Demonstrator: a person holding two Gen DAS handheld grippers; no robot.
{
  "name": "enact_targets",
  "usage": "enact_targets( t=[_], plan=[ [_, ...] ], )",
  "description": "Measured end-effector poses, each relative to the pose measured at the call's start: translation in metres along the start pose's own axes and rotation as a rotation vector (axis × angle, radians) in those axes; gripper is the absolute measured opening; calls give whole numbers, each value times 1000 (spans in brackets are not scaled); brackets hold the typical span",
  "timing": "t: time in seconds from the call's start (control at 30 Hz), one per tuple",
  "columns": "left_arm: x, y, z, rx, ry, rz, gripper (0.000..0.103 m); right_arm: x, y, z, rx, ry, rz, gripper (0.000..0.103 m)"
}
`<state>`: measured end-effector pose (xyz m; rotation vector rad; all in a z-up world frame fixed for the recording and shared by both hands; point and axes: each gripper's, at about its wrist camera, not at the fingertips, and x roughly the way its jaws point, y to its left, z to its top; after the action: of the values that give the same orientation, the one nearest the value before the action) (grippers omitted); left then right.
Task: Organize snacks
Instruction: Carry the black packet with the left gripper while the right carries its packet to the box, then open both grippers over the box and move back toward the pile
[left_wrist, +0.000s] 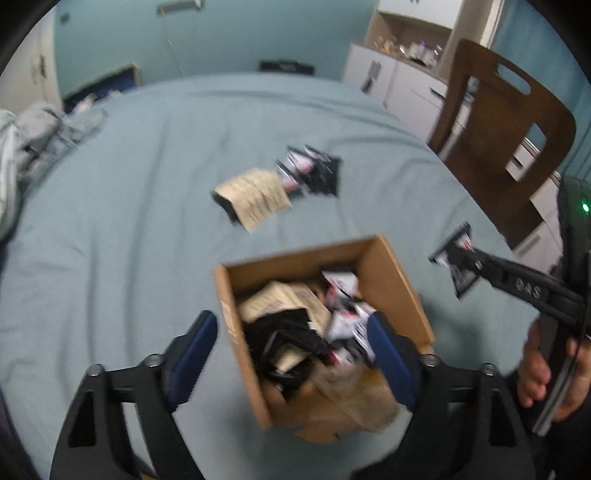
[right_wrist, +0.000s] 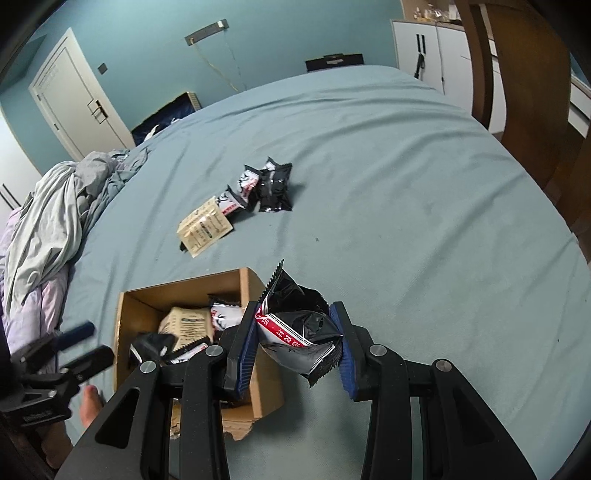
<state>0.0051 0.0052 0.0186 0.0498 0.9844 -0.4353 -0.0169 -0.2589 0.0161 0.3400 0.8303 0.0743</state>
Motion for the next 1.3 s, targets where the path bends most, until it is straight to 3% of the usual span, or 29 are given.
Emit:
enact_targets(
  t=[0.2,0.4,0.57,0.7,0.77,0.83,0.87,1.03,1.3],
  plan=[
    [5,15,-1,-10,-7,147,85,-8,14,-8,-61,-32,44,36],
    [9,28,1,-57,11,199,85,-5,38,-19,-187,-17,69,36],
    [14,34,-2,-85,32,202,85,3,42,-21,-204,44,187,37],
    [18,32,-2,-72,45,209,85,8,35,-19,-141,65,264,37],
    [17,30,-1,-68,42,208,85,13,28,-18,-77,74,288,48],
    [17,29,-2,-60,41,210,85,15,19,-14,-36,55,255,72],
    [17,28,-2,-57,42,210,85,15,16,-13,-19,41,235,75],
    [15,26,-1,-58,38,196,85,16,-2,-5,59,14,147,76],
    [13,21,0,-35,28,207,85,17,-2,3,48,-11,29,76]
  ],
)
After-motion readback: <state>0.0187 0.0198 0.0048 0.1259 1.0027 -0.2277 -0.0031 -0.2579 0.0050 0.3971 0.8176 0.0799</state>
